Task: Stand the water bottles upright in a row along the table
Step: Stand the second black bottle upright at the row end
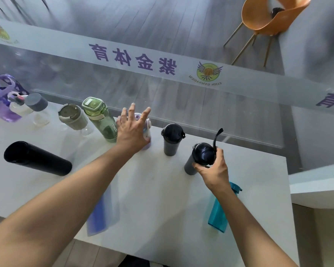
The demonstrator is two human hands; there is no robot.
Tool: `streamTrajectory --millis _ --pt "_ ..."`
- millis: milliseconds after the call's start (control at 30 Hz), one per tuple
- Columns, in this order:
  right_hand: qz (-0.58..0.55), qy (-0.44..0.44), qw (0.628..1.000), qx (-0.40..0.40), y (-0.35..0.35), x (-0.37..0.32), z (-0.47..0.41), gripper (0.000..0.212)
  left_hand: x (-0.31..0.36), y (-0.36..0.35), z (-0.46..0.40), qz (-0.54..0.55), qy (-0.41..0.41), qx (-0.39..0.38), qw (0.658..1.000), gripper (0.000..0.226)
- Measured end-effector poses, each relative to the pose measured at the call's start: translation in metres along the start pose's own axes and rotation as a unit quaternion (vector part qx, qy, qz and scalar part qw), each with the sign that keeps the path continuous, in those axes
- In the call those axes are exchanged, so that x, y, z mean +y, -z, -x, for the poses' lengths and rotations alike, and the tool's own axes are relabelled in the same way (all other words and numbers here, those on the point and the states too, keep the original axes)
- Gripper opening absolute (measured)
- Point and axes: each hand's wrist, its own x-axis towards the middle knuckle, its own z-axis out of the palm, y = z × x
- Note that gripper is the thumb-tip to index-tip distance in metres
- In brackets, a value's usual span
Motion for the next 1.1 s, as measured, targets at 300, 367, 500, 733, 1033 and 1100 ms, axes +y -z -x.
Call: streamTrajectory --millis 300,367,500,733,1033,1100 --pt "-0.021 0.011 1.0 -0.002 0.009 -0.002 -0.027 0.066 0.084 -0.009 0.019 0.045 -0.166 -0.075 0.982 0.086" --pt "-0.016 0.018 1.0 -0.006 0.008 -0.003 -0.031 0.065 0.084 -0.015 0.016 0.085 -0.152 -0.091 0.981 0.074" --pt "-0.019 0.027 0.999 -0.01 0.004 -0.007 -0.036 0.059 0.075 -0.023 0.015 0.087 -0.155 -0.072 0.981 0.066" --pt "-0.004 0.025 1.0 -0.011 0.005 -0.005 -0.04 0.059 0.071 -0.024 0.014 0.073 -0.151 -0.047 0.985 0.066" --pt "0.011 -0.003 1.0 -0.018 0.01 0.001 -0.04 0.085 0.081 -0.019 0.016 0.06 -0.126 -0.067 0.988 0.07" --pt "0.007 -0.026 0.999 -0.035 0.019 0.007 -0.039 0.102 0.083 -0.018 0.018 0.042 -0.12 -0.069 0.989 0.078"
